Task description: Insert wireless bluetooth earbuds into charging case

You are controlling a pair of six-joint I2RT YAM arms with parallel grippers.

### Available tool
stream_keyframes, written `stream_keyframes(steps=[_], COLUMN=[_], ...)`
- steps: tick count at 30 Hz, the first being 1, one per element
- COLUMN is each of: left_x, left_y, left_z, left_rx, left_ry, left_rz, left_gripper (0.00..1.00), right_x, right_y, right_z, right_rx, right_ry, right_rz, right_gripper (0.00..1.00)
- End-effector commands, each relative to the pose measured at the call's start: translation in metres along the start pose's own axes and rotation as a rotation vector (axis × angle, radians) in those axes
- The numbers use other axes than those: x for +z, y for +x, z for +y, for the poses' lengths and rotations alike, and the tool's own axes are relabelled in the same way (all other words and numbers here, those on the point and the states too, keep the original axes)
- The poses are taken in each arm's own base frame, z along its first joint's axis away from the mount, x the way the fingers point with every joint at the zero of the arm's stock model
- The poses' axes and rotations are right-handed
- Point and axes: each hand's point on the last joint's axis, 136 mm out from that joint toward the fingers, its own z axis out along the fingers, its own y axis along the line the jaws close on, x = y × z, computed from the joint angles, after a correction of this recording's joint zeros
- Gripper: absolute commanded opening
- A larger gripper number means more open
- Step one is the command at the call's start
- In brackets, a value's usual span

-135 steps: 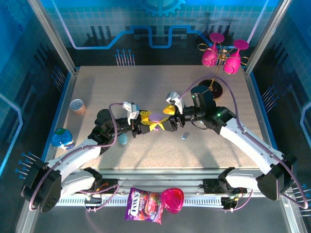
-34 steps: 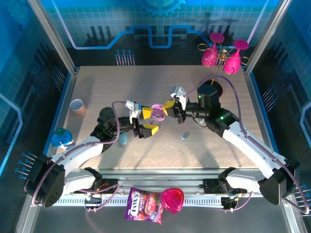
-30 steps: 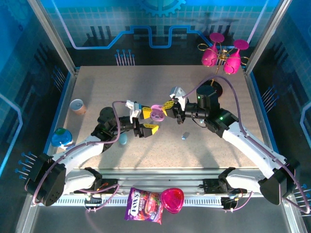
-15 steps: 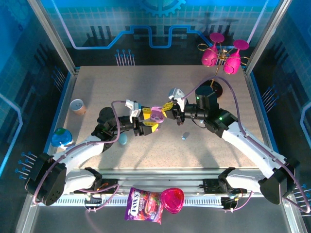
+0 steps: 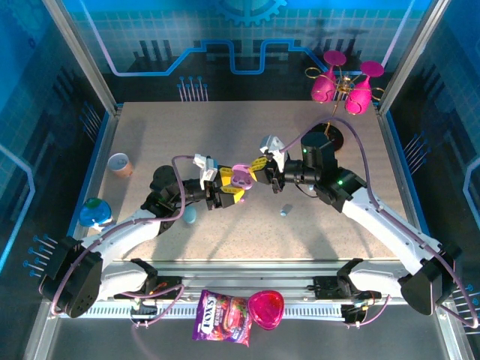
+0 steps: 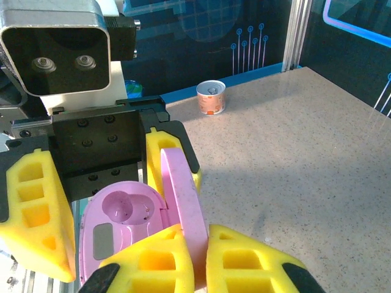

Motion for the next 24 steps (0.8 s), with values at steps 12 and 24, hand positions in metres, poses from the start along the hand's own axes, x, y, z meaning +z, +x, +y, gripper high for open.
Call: stream_keyframes(steps=[12,24], left_x=[0.000,-0.009], left_y=[-0.008,0.009], left_z=[-0.007,0.006], left_rx=[0.067,0.181], left_ry=[0.031,-0.055], left_rz=[-0.027,-0.042], left_gripper=[0.38,0.34], right_x=[0.002,-0.028], right_y=[-0.004,-0.031], right_z=[0.005,0.004], right_rx=[0.013,0.039], right_ry=[-0.023,0.000], right_rz=[0.013,-0.155], right_gripper=[0.10,0.74])
